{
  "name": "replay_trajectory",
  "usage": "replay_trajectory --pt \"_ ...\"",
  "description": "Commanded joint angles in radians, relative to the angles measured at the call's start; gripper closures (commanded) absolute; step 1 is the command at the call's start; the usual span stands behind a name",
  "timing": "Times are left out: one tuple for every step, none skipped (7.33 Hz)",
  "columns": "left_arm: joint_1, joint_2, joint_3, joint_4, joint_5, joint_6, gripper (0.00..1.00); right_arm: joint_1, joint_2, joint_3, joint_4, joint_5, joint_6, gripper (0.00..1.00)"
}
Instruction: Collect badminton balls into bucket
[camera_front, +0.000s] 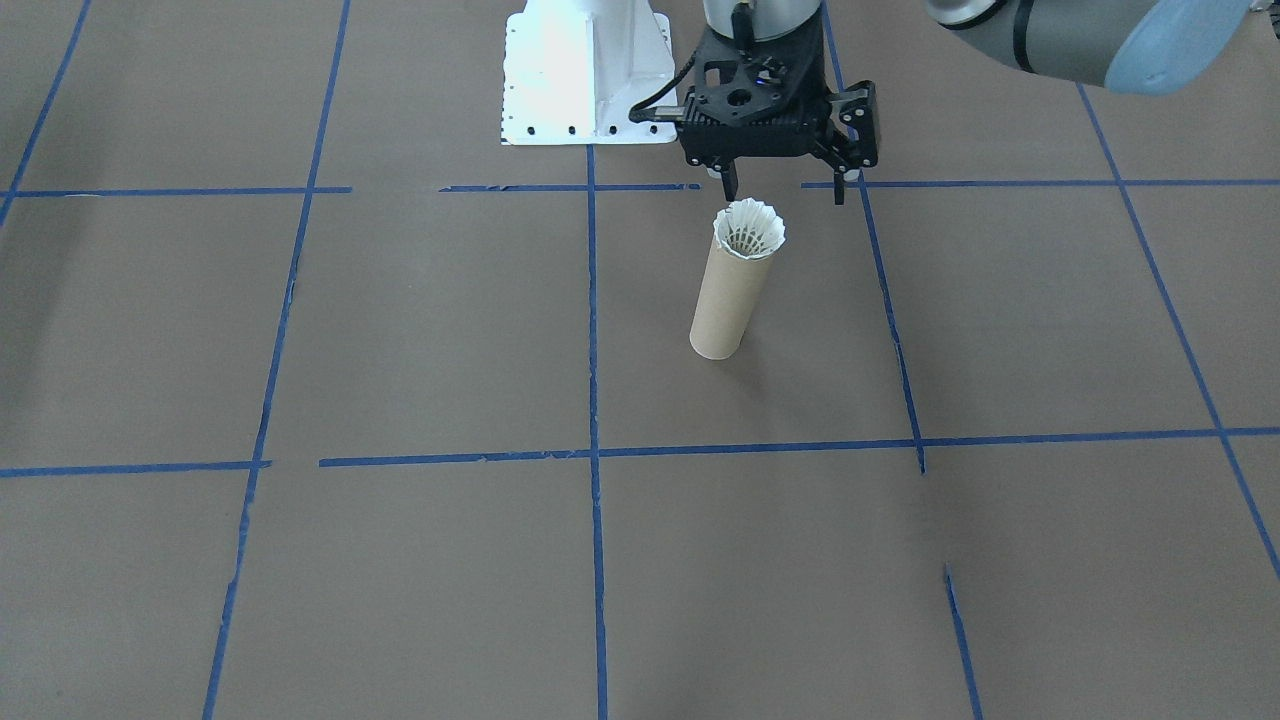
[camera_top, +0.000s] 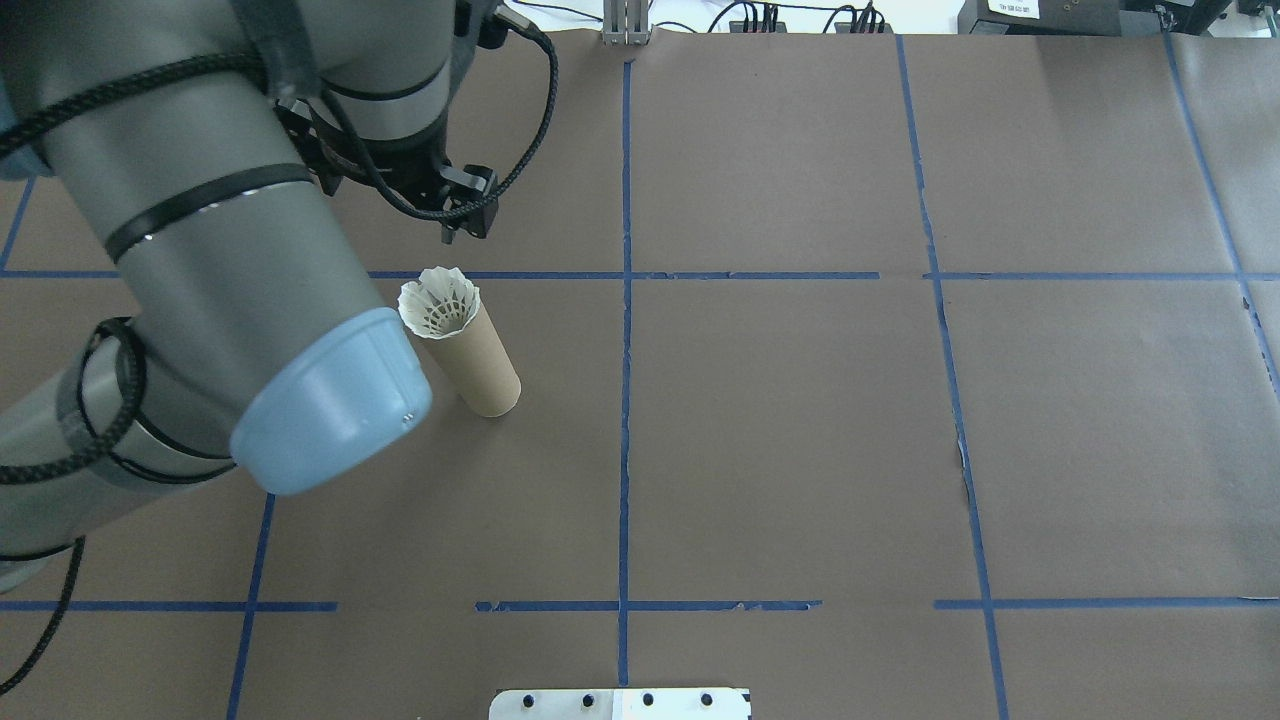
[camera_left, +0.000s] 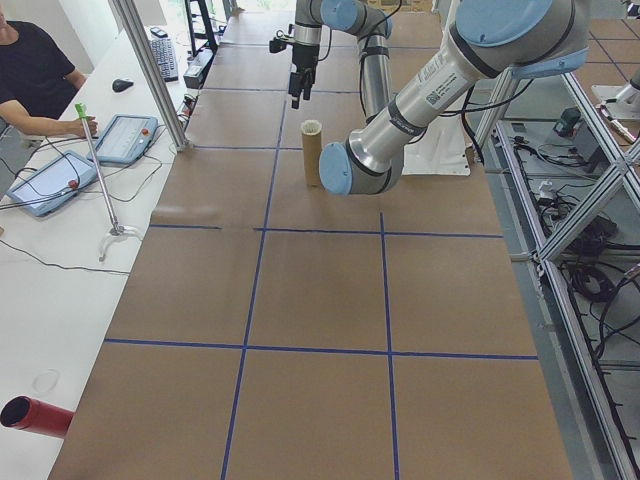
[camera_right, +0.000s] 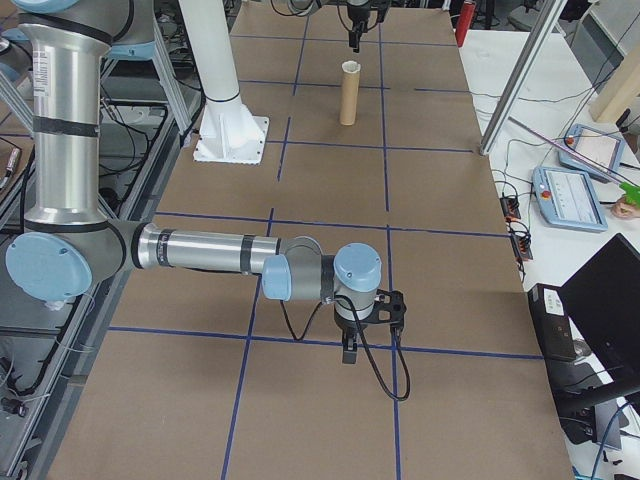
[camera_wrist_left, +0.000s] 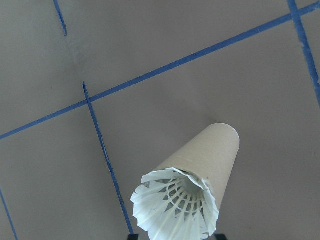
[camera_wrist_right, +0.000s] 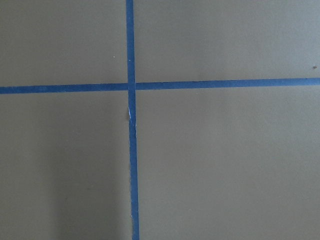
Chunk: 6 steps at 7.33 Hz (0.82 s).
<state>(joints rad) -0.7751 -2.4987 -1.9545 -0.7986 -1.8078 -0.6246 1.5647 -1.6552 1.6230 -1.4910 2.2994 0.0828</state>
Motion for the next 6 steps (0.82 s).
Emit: replay_trajectory --pt "-0.145 0.198 -0.004 -0.292 -0.113 0.119 0.00 0.000 0.000 0.000 0.000 0.000 0.000 0.00" --pt "-0.253 0.296 0.061 -0.477 -0.208 0.199 0.00 0.000 0.000 0.000 0.000 0.000 0.000 0.00" --pt "-0.377 0.349 0.163 -0.576 -0.366 0.295 0.00 0.000 0.000 0.000 0.000 0.000 0.000 0.00" --pt "-0.447 0.388 0.216 -0.593 -0.445 0.438 0.00 0.000 0.000 0.000 0.000 0.000 0.000 0.00" --pt "-0.504 0.415 0.251 -0.594 -0.455 0.529 0.00 0.000 0.000 0.000 0.000 0.000 0.000 0.00" --pt "-0.570 0.455 0.319 -0.605 -0.500 0.570 0.00 0.000 0.000 0.000 0.000 0.000 0.000 0.00"
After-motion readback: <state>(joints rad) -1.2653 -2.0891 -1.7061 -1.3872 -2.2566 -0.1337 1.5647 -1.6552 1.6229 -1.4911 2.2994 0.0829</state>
